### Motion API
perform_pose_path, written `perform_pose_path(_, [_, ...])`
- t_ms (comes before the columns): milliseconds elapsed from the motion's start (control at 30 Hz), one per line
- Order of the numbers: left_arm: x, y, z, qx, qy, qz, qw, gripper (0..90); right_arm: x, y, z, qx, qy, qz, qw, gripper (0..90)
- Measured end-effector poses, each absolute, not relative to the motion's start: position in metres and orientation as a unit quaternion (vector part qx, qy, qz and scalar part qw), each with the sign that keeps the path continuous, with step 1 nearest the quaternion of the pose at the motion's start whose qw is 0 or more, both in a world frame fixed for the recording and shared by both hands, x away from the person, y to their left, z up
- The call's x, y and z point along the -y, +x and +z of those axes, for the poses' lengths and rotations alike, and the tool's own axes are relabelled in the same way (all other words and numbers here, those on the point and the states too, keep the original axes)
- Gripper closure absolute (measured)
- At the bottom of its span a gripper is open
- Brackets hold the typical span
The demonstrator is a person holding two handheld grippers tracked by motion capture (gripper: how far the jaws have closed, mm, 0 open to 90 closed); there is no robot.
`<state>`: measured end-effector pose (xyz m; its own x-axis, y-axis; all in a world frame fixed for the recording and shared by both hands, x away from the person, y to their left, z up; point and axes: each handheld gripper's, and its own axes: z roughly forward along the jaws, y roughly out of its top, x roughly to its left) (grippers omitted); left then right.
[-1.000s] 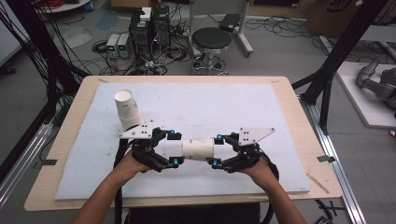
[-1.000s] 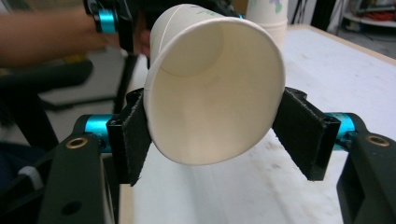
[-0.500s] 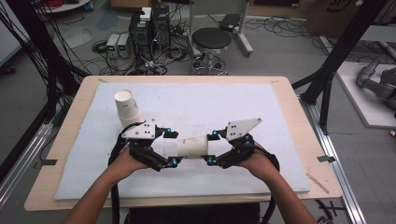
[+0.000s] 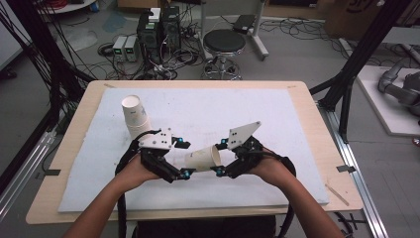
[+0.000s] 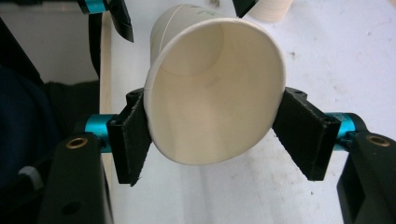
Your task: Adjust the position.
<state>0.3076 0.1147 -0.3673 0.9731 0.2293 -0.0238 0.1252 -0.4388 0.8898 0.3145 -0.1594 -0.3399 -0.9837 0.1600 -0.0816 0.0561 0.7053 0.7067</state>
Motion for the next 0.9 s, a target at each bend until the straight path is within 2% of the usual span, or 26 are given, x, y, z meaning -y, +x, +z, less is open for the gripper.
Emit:
perform_pose_path(700, [-0.099, 0.309, -0.374, -0.087, 0.883, 0.053, 0.458, 16.5, 0.125, 0.314, -0.331, -0.958, 0.020, 0.273, 0.082, 31.1])
perform_pose_path(900, [-0.092, 0.310, -0.376, -0.083, 0.894, 0.046, 0.439, 19.3, 0.113, 0.314, -0.327, -0.968, 0.008, 0.237, 0.079, 30.9])
